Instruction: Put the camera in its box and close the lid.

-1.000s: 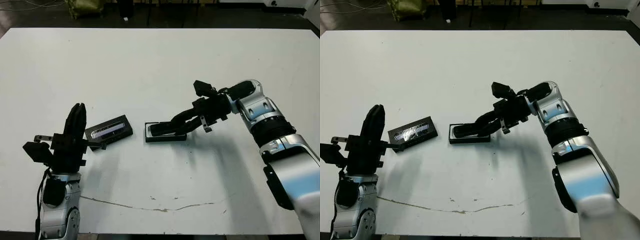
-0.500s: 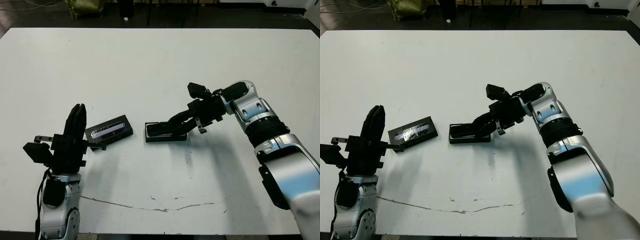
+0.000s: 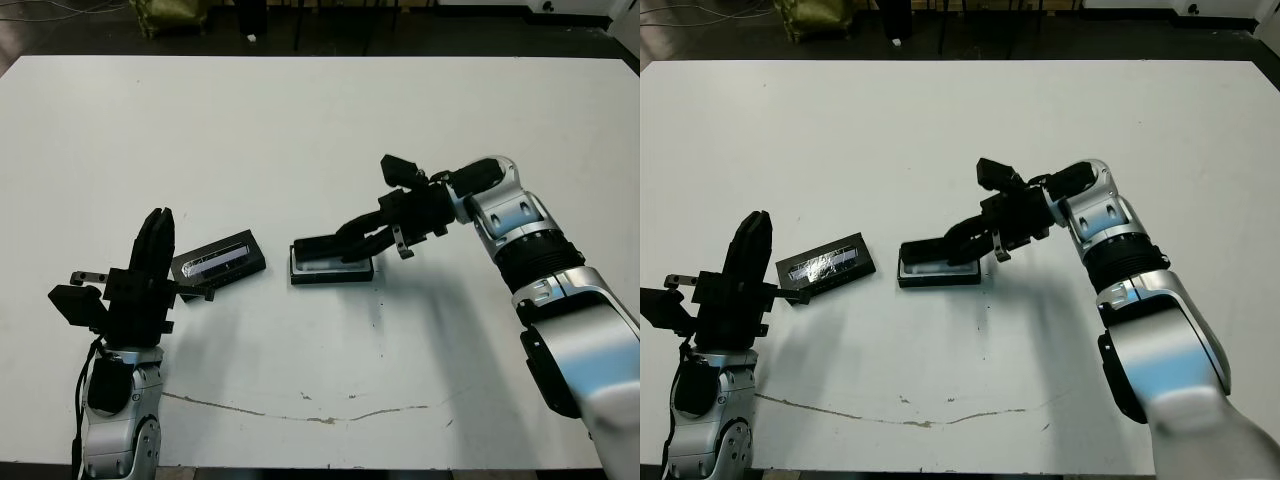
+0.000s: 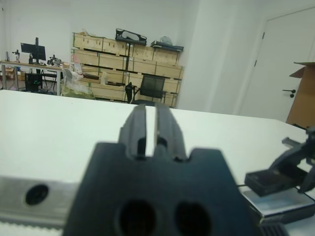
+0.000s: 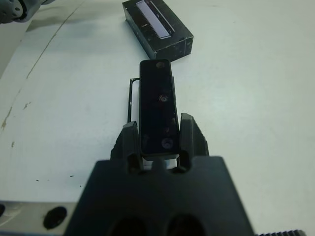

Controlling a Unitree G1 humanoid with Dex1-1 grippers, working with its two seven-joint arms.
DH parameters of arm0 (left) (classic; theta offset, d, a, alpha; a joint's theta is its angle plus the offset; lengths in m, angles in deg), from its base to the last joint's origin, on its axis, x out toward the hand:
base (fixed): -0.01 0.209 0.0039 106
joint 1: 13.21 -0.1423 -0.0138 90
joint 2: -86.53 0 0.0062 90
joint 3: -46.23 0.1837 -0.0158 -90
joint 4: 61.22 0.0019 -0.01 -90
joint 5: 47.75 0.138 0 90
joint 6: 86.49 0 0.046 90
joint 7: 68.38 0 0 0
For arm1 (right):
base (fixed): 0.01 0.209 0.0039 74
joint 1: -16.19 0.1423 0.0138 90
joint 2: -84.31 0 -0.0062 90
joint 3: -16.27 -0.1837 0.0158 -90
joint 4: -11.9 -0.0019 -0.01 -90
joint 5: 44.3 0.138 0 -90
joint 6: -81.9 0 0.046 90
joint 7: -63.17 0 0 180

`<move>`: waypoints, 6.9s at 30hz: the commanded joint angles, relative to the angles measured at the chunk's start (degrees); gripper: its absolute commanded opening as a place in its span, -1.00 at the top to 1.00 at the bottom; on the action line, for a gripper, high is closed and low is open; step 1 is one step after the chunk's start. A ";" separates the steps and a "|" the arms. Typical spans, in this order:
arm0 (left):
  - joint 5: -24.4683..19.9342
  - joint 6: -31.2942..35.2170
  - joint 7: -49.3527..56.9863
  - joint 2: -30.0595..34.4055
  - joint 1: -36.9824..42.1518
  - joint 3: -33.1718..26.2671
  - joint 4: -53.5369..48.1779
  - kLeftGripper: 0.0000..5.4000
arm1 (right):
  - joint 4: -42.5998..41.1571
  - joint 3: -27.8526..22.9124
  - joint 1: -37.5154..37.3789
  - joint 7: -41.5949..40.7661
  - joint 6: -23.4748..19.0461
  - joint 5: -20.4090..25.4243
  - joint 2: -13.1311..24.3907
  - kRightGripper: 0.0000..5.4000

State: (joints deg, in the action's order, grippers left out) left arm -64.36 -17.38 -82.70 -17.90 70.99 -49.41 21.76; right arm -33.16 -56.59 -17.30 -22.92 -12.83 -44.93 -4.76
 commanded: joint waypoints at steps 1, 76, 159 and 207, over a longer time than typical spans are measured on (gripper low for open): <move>-0.35 1.32 0.27 -0.25 -1.07 0.15 -0.06 1.00 | -3.78 -0.35 -1.29 0.00 -2.55 0.85 1.52 0.91; -1.59 -1.74 -1.50 0.09 -1.16 -0.55 2.83 1.00 | -7.21 6.00 -3.60 2.20 -3.49 -2.24 2.42 0.92; -2.24 -1.64 -2.42 -0.37 -1.05 -0.57 3.12 1.00 | -18.38 6.50 -2.82 5.93 -11.12 -1.21 3.65 -0.99; -1.28 -1.90 -2.49 -0.31 -0.73 -0.59 3.64 1.00 | -49.30 -1.69 -37.72 54.33 1.37 -9.45 1.19 1.00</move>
State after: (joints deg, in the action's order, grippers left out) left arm -66.31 -19.23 -85.43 -18.42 70.77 -49.78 24.42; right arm -83.64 -58.96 -55.32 32.53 -9.59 -54.73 -3.74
